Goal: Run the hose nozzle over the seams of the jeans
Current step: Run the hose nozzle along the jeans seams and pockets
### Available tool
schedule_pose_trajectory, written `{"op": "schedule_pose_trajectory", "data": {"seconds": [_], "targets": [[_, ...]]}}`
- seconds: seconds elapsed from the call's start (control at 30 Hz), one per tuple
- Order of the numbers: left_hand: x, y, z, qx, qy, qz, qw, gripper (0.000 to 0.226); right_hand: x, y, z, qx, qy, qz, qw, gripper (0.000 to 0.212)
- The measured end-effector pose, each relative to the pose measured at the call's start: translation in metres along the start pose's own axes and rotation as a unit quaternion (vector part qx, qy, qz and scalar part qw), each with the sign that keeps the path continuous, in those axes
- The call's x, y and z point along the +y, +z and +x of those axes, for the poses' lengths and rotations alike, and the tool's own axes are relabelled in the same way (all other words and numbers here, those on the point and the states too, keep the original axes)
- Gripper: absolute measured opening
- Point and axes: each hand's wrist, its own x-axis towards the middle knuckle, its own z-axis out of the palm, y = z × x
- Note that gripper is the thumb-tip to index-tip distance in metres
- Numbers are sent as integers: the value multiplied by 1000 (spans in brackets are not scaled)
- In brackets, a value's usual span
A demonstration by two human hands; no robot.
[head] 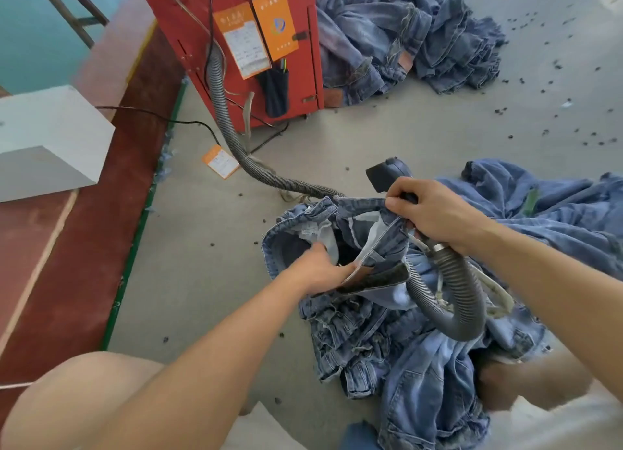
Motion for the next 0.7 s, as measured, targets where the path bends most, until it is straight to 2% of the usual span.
{"op": "schedule_pose_trajectory", "data": {"seconds": [0.07,0.1,0.13,0.2,0.23,0.27,0.3,0.33,0.37,0.4,0.43,0.53,0.63,0.7], "targets": [[3,11,-2,-96,15,52,994,103,0,-2,1,9,47,91,995,14],[6,18,-4,-95,44,66,992,103,-1,-3,0,6,70,126,990,13],[8,24,-4,-62,87,73,992,99,-2,-4,0,0,89,157,984,14],[14,30,-4,62,184,68,979,76,-3,-5,-1,-15,110,220,969,16],[18,33,-5,107,226,13,968,60,-4,-5,-2,-26,115,250,961,17],[23,33,-7,115,240,-109,958,47,-4,-4,-4,-42,117,277,953,17],[30,29,-10,76,222,-280,931,39,-4,-2,-5,-58,116,300,945,16],[37,25,-13,7,197,-441,875,38,-4,0,-7,-75,115,318,938,14],[42,21,-14,-49,185,-557,808,40,-4,1,-8,-90,114,329,933,13],[45,17,-12,-80,179,-622,758,42,-3,3,-9,-103,112,335,930,13],[46,15,-11,-84,171,-648,737,43,-2,4,-9,-113,110,340,927,13],[48,12,-15,-79,146,-661,732,39,-3,5,-8,-101,99,294,945,16],[50,13,-13,-88,118,-676,722,15,-2,12,-5,8,61,126,990,20],[51,14,-11,-81,100,-681,721,9,1,12,-3,63,52,63,995,20]]}}
